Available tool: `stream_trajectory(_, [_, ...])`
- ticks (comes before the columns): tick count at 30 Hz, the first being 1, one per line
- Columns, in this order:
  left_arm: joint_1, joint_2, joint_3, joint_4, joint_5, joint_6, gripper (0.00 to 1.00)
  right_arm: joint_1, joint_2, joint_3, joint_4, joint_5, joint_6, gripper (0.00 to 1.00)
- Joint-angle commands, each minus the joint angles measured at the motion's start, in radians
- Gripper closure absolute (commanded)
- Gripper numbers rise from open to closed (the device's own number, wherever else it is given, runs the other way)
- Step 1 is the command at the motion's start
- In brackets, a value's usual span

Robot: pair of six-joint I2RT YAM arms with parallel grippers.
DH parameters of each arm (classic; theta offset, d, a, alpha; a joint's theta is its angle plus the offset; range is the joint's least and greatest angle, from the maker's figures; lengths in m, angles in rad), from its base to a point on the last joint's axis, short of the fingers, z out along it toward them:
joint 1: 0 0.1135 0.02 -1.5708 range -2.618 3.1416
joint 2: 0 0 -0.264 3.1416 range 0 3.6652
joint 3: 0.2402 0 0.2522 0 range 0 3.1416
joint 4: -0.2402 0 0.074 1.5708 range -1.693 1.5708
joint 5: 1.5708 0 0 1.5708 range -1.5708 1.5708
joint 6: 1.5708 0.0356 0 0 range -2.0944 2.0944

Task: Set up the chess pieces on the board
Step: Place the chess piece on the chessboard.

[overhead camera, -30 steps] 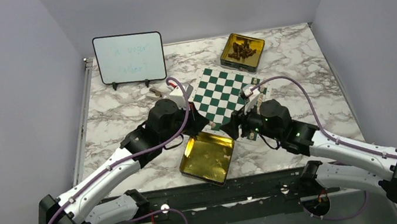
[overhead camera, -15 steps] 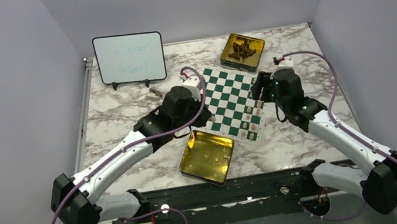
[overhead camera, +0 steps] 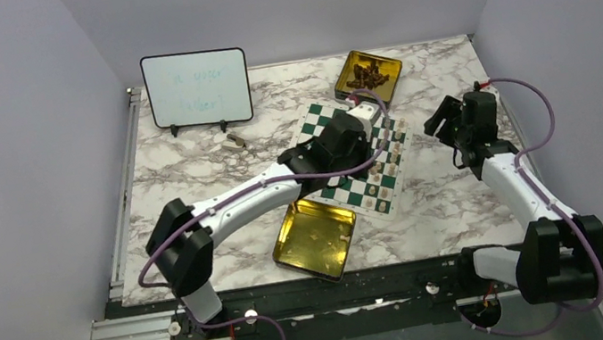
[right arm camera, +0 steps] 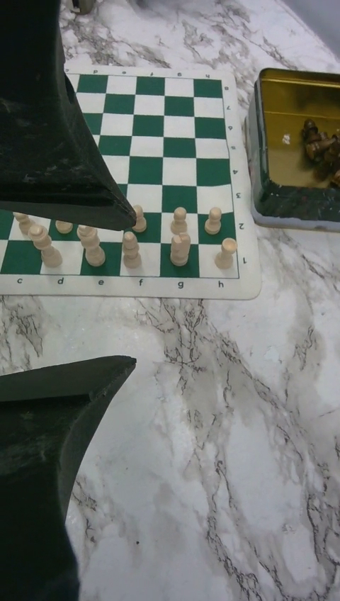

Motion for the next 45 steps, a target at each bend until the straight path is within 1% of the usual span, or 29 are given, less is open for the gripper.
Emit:
stream_trajectory(1, [-0.031,0.136,0.112,0.044,-0.047,0.036,0.98,-0.038,0.032,0.004,0.034,-0.094,0.083,0.28])
stream_trajectory(4, [-0.041,0.212,0.159,0.054,-0.053,0.037,0.98,-0.041,0.058,0.034,0.004,-0.088,0.092,0.23])
stream_trajectory(7, [-0.057,0.268,0.191,0.073,-0.079,0.042,0.99,-0.054,0.060,0.023,0.008,-0.072,0.111,0.20])
stream_trajectory(12, [-0.079,0.324,0.206,0.122,-0.122,0.056,0.99,-0.137,0.073,0.017,0.010,-0.109,0.138,0.18])
stream_trajectory(18, [-0.081,0.382,0.226,0.130,-0.115,0.058,0.99,-0.184,0.062,0.017,0.006,-0.135,0.117,0.18])
stream_trajectory(36, [-0.084,0.455,0.243,0.149,-0.125,0.072,0.99,-0.192,0.040,0.003,0.013,-0.171,0.087,0.18])
stream_trajectory(45, [-0.096,0.483,0.263,0.133,-0.164,0.109,0.98,-0.194,0.037,0.006,0.008,-0.183,0.075,0.18])
